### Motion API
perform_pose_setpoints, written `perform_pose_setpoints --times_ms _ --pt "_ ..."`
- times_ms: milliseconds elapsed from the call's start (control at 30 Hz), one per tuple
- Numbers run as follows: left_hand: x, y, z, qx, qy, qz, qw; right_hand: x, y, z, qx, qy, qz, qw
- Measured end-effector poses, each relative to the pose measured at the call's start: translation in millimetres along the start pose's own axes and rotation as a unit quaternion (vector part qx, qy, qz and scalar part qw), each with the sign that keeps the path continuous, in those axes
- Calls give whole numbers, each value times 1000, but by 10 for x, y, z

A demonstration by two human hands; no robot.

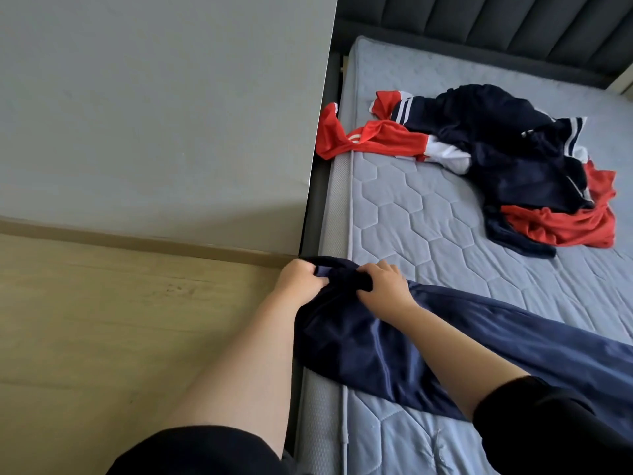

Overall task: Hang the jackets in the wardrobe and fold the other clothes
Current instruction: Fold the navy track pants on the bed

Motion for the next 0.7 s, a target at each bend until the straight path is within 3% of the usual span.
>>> perform_pose_setpoints --times_ms 67,133,200,333,533,700 --pt "-88 -174 -5 19 20 44 999 -27 47 45 24 13 -10 1000" --pt "-151 -257 -37 111 -1 63 992 -46 98 84 15 5 -28 999" --pt "-160 -253 -117 200 -46 71 976 -58 168 136 -16 6 -42 999" --pt "-182 -271 -255 268 -75 91 956 -41 257 272 -120 61 -22 991" --pt "-287 -390 -79 379 -6 108 919 -75 396 286 -137 106 -37 984" --pt "-308 -529 41 393 57 135 908 -98 511 190 -45 37 -35 998"
Point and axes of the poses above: each hand's wrist, its own x-axis away from the middle knuckle, its own z-axis out of the back of the hand, y = z × x, the point moved 7 cm from there along -x, towards the middle knuckle, and after that the axes turned 12 degrees about z, right-handed, at the moved point
